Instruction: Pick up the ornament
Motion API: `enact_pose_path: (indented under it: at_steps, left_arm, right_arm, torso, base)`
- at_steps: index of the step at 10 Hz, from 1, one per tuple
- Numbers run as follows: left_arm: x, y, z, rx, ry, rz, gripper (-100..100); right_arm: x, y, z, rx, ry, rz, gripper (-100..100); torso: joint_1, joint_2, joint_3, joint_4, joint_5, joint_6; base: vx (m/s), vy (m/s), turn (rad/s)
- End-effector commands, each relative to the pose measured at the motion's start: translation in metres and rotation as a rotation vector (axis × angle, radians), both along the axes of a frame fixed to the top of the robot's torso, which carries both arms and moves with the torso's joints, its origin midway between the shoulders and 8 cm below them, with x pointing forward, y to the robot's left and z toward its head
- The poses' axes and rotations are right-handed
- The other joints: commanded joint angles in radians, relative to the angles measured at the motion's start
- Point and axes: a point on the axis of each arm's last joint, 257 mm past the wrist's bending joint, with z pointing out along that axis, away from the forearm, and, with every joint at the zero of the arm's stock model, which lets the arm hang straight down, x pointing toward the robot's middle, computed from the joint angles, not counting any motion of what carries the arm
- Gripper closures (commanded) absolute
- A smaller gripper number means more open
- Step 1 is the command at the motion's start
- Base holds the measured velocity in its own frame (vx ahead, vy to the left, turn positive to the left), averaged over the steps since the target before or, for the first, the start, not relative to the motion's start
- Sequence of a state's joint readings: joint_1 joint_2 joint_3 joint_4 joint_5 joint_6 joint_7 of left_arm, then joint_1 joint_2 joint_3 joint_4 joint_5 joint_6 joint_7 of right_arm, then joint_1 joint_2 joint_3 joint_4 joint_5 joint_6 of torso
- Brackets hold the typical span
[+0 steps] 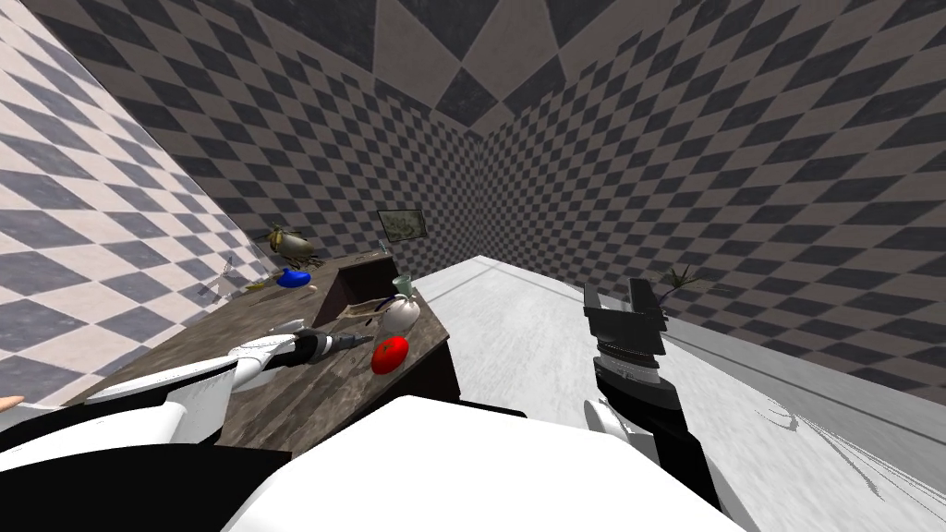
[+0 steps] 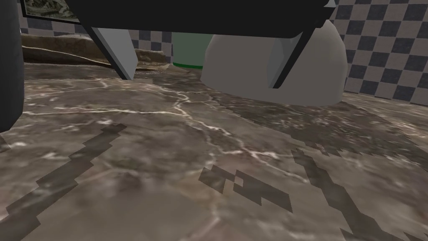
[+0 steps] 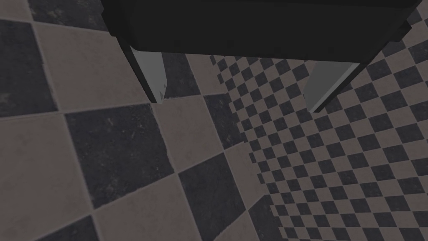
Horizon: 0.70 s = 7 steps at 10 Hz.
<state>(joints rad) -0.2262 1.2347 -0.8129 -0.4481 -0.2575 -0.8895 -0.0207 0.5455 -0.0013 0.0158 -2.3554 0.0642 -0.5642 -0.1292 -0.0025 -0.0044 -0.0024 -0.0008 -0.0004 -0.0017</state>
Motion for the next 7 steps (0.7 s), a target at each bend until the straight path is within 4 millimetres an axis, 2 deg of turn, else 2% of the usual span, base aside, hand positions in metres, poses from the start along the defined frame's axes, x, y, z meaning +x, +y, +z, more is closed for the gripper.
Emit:
enact_pose_path:
  at_steps: [1, 2, 3, 5, 6, 7]
  left_arm:
    - [0.000, 0.000, 0.000, 0.000, 0.000, 0.000, -100]
    - [0.000, 0.001, 0.000, 0.003, 0.001, 0.001, 0]
    - [-0.005, 0.004, 0.000, 0.005, -0.016, 0.017, -100]
    - [-0.011, 0.007, 0.000, 0.007, -0.029, 0.035, -100]
    - [-0.019, 0.004, -0.007, 0.001, -0.013, 0.033, -100]
    - [-0.018, 0.011, 0.000, 0.012, -0.040, 0.055, -100]
  right_arm:
    - [0.000, 0.000, 0.000, 0.000, 0.000, 0.000, 0]
    - [0.000, 0.000, 0.000, 0.000, 0.000, 0.000, 0]
    - [0.000, 0.000, 0.000, 0.000, 0.000, 0.000, 0]
    - [0.000, 0.000, 0.000, 0.000, 0.000, 0.000, 0]
    - [0.000, 0.000, 0.000, 0.000, 0.000, 0.000, 0]
    - [0.000, 0.000, 0.000, 0.000, 0.000, 0.000, 0]
  torso:
    - [0.000, 0.000, 0.000, 0.000, 0.000, 0.000]
    - [0.001, 0.002, 0.001, 0.000, 0.000, 0.000]
    - [0.002, 0.003, 0.002, 0.001, 0.000, 0.000]
    - [0.004, 0.005, 0.003, 0.001, 0.001, -0.001]
    - [0.004, 0.005, 0.003, 0.001, 0.001, 0.000]
    - [0.004, 0.005, 0.003, 0.001, 0.001, -0.001]
  base:
    - [0.021, -0.022, 0.001]
    - [0.000, 0.000, 0.000]
    - [0.003, 0.014, -0.125]
    - [-0.014, 0.018, -0.076]
    - [-0.017, 0.020, -0.061]
    - [-0.011, 0.020, -0.106]
